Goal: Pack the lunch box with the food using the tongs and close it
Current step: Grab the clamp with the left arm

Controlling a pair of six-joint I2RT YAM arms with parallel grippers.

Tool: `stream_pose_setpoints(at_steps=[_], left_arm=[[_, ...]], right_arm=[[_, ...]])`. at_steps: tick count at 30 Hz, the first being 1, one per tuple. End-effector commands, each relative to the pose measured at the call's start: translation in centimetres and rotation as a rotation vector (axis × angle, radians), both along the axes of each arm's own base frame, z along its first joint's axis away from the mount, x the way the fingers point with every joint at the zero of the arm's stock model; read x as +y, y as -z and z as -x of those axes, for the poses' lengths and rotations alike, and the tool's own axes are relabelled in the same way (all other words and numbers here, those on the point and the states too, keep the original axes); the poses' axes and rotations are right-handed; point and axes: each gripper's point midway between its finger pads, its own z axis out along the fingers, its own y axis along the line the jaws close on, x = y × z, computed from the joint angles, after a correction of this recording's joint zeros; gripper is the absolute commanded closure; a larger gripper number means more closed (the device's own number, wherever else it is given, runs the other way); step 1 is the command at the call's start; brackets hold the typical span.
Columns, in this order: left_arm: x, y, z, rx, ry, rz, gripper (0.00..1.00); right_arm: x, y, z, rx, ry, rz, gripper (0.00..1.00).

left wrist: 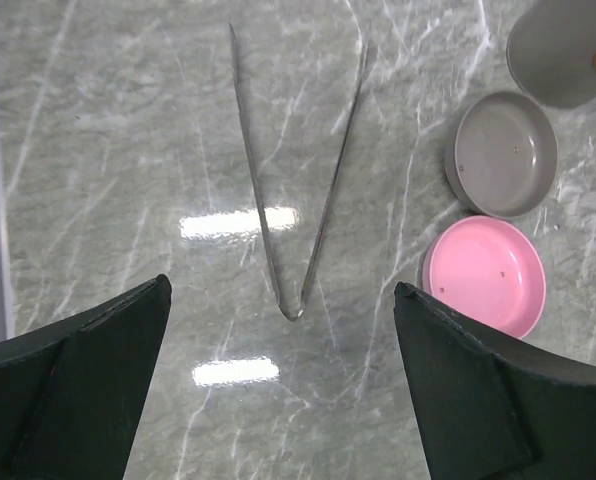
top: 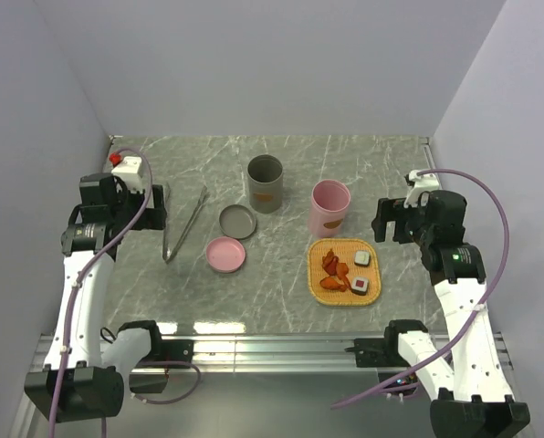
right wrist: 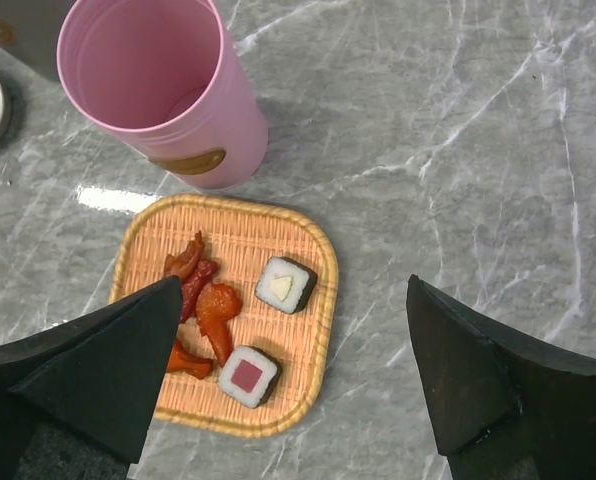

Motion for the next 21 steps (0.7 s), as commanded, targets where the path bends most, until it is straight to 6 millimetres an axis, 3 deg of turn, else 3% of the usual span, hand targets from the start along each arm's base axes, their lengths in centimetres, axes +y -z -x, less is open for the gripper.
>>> stream_pose_setpoints(at_steps=[1,5,10,14,21], left_arm=[[0.8,-2.6,-0.6,-0.096,-0.031,-0.033,0.0],[1.6,-1.7,-0.8,-0.06,-0.065,-0.06,0.01],[1.5,0.5,0.0,-0.007,0.002,-0.11,0.0],[2.6,2.2,0.1,0.004,-0.058,-0.142,0.01],[2.1,8.6,0.5,0.243,0.032,-0.138,0.05]], right_arm=[[-0.1,-0.6,-0.1,-0.023,0.008,-0.025,0.0],[-0.2,-0.6,0.2,-0.037,0.01,-0.021,0.0],[-0.1,-0.4,0.3,-0.038,0.002,-0.019,0.0],[-0.5,-0.4,0.2,-0.044,0.013,-0.002,0.0],[-0.5,0.4,-0.3,-0.029,0.013,0.0,0.0]])
